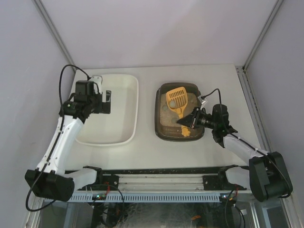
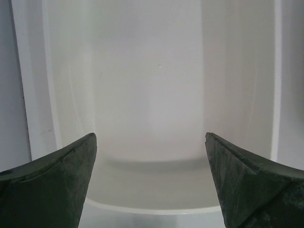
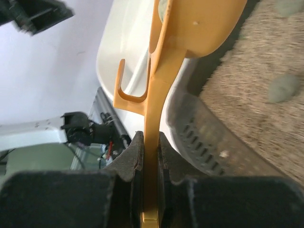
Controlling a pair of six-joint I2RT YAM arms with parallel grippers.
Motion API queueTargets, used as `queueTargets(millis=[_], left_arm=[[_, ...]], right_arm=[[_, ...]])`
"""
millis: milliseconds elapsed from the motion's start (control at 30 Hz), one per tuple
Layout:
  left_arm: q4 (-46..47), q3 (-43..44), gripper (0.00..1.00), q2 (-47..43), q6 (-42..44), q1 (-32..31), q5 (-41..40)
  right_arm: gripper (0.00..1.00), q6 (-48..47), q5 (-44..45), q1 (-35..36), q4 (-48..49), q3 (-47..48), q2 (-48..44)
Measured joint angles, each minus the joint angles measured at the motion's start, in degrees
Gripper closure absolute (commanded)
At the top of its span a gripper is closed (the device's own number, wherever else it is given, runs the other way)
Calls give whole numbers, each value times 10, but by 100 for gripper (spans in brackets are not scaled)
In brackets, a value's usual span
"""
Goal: Clean the litter box
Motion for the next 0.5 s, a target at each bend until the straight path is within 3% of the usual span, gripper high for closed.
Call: queueTargets(millis=[233, 500], left_arm=[[-71, 88, 0, 90, 3, 136, 75], [-99, 114, 3, 91, 12, 186, 94]], right_arm=[[100, 22, -21, -14, 6, 19, 19], [100, 41, -39, -17, 9, 35, 56]])
